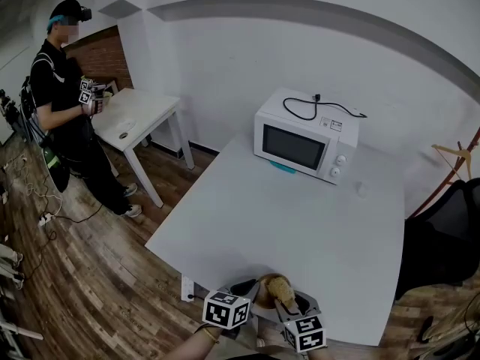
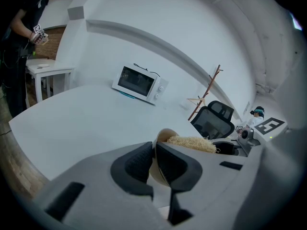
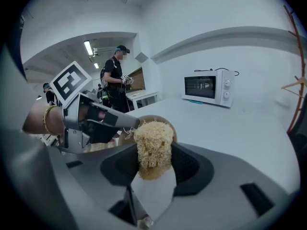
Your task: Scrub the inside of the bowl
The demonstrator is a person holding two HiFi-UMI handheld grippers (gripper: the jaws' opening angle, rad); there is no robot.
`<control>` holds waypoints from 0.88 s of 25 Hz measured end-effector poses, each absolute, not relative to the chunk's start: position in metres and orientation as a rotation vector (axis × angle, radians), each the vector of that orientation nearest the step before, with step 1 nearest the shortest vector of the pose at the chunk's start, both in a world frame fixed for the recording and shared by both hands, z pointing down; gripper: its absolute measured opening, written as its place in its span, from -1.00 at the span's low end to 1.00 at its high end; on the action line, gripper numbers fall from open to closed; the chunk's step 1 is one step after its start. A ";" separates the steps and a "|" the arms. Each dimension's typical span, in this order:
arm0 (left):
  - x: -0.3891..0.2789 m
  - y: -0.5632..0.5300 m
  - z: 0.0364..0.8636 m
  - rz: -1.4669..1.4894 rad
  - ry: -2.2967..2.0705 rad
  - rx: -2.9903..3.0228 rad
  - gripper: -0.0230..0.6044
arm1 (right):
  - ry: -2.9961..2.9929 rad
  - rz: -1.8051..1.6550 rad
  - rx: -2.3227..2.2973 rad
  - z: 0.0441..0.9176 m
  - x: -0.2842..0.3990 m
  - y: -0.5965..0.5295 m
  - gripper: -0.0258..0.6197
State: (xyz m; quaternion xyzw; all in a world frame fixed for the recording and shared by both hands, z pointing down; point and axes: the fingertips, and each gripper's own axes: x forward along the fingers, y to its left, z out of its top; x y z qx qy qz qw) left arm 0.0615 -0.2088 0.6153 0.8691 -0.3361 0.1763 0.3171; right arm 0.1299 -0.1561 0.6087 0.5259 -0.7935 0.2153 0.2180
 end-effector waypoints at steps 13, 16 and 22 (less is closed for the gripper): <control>0.061 -0.198 0.601 0.445 -0.886 2.340 -0.81 | -2.221 0.543 1.401 0.600 0.110 -0.158 -0.35; 0.060 -0.198 0.599 0.445 -0.892 2.344 -0.81 | -2.231 0.536 1.384 0.598 0.103 -0.159 -0.35; 0.059 -0.199 0.597 0.455 -0.907 2.353 -0.81 | -2.241 0.527 1.344 0.596 0.094 -0.159 -0.35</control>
